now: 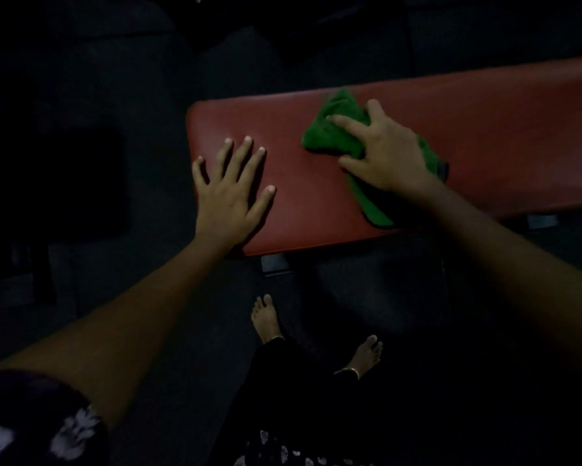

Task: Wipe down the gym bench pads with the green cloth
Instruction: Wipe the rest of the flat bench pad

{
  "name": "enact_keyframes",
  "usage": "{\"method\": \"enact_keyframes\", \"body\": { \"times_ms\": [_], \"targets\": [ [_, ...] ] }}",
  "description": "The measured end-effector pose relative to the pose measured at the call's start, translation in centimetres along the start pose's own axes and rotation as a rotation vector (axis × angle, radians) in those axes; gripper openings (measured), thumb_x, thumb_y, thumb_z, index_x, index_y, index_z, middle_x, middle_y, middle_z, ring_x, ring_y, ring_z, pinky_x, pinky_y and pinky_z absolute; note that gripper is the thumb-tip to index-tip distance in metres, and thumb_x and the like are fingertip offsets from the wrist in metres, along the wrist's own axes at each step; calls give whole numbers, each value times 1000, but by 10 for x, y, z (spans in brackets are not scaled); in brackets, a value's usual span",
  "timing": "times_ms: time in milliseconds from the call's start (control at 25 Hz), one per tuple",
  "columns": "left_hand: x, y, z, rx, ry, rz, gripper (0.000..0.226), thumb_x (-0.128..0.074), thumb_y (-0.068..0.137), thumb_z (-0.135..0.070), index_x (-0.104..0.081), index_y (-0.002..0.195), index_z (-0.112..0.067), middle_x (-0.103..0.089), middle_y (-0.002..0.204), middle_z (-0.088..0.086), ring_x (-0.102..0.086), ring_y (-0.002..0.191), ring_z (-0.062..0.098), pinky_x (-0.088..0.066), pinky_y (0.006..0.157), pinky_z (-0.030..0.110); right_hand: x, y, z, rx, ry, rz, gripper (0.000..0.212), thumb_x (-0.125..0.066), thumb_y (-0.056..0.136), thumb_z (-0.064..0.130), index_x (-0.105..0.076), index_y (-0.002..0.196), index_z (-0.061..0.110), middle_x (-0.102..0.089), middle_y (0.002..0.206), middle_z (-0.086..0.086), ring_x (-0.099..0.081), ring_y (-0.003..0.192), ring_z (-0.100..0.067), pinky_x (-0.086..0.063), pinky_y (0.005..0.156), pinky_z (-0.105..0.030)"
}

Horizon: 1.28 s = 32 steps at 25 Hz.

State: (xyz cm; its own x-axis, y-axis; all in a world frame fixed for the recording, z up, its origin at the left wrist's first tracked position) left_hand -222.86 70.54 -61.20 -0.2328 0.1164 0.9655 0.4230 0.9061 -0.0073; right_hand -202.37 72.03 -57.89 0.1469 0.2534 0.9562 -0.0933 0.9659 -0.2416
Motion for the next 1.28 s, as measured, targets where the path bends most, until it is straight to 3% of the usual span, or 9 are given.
{"method": "enact_keyframes", "body": {
  "times_ms": [200,360,440,520,600,680,880,1080,1280],
  "targets": [
    [4,0,-1,11,-49,-39,57,-33,92,-48,-40,142,-19,-37,149,5,-26,138,24,-15,107,60,10,7,-37,-636,164,-181,55,-54,88,38,-38,139,27,-33,140,-16,-49,113,-36,-42,90,-41],
    [-1,2,1,-1,-26,-61,53,-34,93,-42,-44,139,-16,-39,148,5,-28,137,24,-18,105,61,-4,18,65,-96,42,-62,58,-54,87,37,-36,141,29,-34,138,-17,-49,109,-34,-44,81,-40],
    [-2,3,3,7,-19,-71,53,-34,93,-42,-44,138,-16,-38,148,5,-28,137,25,-17,105,60,-8,6,54,82,-6,2,61,-56,86,38,-34,143,31,-36,133,-17,-48,109,-35,-45,80,-41],
    [-1,2,1,13,-33,-76,53,-34,93,-41,-42,139,-18,-38,148,5,-28,137,25,-15,106,60,-4,-10,2,-85,15,-38,62,-58,85,38,-36,143,31,-38,129,-18,-48,109,-37,-46,82,-42],
    [-1,4,0,-2,-32,-74,53,-34,93,-42,-41,140,-18,-37,149,5,-27,139,26,-13,108,59,0,-37,-47,-483,144,-173,61,-57,86,38,-36,142,30,-38,131,-18,-49,109,-37,-44,85,-43],
    [-3,4,2,5,-36,-52,54,-32,93,-43,-40,141,-19,-34,150,4,-24,140,25,-11,109,58,-12,-58,-37,-697,167,-203,61,-55,87,39,-33,143,30,-34,137,-18,-48,110,-36,-43,84,-41],
    [-4,3,0,9,-37,-35,56,-28,92,-44,-38,142,-21,-30,152,3,-19,143,24,-7,112,56,-28,-67,33,-155,33,-47,64,-56,86,39,-33,144,30,-38,128,-19,-47,102,-35,-39,70,-37],
    [-6,3,2,-9,-53,-36,55,-30,94,-42,-36,143,-20,-28,154,4,-14,144,24,-2,113,54,-45,-137,-9,-904,363,-478,62,-57,83,32,-40,142,23,-42,126,-19,-49,107,-34,-43,85,-37],
    [-5,3,0,-21,-30,17,52,-29,98,-40,-30,146,-20,-20,156,1,-8,146,23,3,113,52,-105,-159,97,-1204,951,-871,63,-59,86,15,-34,144,13,-40,133,-18,-47,117,-30,-30,87,-17]
  ]
}}
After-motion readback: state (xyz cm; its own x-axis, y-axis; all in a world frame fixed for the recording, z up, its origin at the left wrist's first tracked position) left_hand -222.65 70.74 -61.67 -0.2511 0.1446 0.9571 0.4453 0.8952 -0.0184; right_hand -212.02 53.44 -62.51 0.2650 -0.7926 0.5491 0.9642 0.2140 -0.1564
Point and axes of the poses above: each hand's wrist, its own y-axis towards the middle knuckle, its own x-axis out of the back of the hand, z = x × y, the point moved 9 cm from there along y, towards the middle knuckle
